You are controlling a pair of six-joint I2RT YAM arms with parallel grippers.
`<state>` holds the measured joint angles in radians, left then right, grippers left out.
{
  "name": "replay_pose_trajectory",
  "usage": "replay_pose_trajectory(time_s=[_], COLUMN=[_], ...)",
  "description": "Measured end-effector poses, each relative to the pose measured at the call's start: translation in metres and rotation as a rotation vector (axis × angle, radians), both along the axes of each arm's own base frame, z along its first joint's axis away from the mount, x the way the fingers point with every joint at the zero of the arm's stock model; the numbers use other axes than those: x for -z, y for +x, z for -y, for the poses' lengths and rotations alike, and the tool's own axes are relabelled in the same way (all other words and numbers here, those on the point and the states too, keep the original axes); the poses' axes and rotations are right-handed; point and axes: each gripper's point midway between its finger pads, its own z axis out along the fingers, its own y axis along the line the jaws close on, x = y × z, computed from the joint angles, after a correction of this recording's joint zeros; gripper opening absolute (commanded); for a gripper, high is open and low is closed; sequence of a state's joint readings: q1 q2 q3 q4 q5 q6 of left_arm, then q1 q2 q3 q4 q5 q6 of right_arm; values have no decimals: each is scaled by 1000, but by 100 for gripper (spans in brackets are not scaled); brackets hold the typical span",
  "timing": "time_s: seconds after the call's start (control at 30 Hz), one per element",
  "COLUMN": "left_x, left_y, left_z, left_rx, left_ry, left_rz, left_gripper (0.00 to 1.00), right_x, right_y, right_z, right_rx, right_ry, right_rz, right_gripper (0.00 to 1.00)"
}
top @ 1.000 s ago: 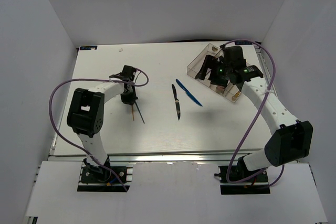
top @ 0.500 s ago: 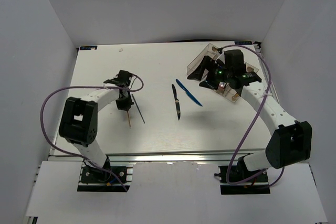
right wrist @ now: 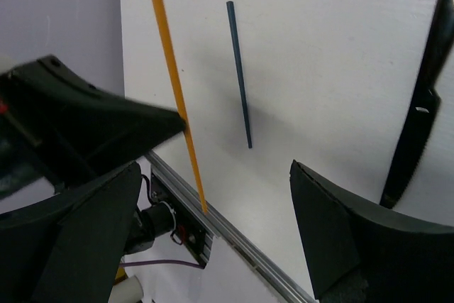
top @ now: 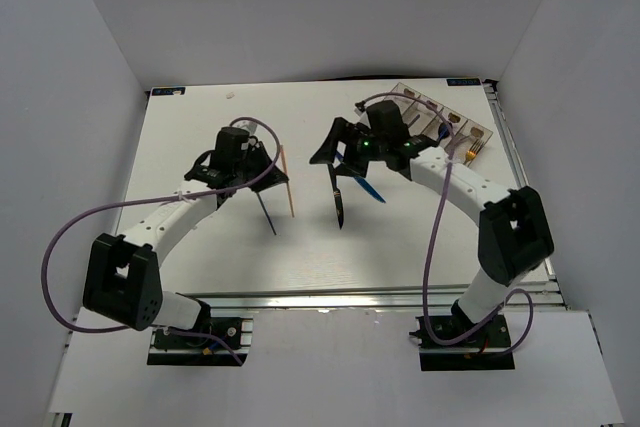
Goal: Sort the eating utensils into containers
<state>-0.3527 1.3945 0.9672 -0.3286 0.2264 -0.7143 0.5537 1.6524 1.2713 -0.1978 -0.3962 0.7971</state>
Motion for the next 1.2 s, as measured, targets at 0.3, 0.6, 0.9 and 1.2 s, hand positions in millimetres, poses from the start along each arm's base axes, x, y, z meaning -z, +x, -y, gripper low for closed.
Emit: replay_pose_trajectory(time_s=[0.3, 0.6, 0.9, 1.2], left_x=[-49, -42, -33, 42], left_y=[-19, -8, 22, 0], left_z=[82, 80, 26, -31], left_rx=[206, 182, -31, -115], left_ry=[-277, -213, 135, 477], left_rz=[103, 74, 25, -227], left_gripper=[0, 98, 98, 98], right_x=[2, 10, 4, 53], right_y=[30, 30, 143, 254], right_z=[-35, -36, 76, 240], right_rx=[-7, -20, 328, 724], right_ry=[-12, -36, -228, -506], right_rz=[46, 58, 64, 37], right_gripper=[63, 0, 0, 0])
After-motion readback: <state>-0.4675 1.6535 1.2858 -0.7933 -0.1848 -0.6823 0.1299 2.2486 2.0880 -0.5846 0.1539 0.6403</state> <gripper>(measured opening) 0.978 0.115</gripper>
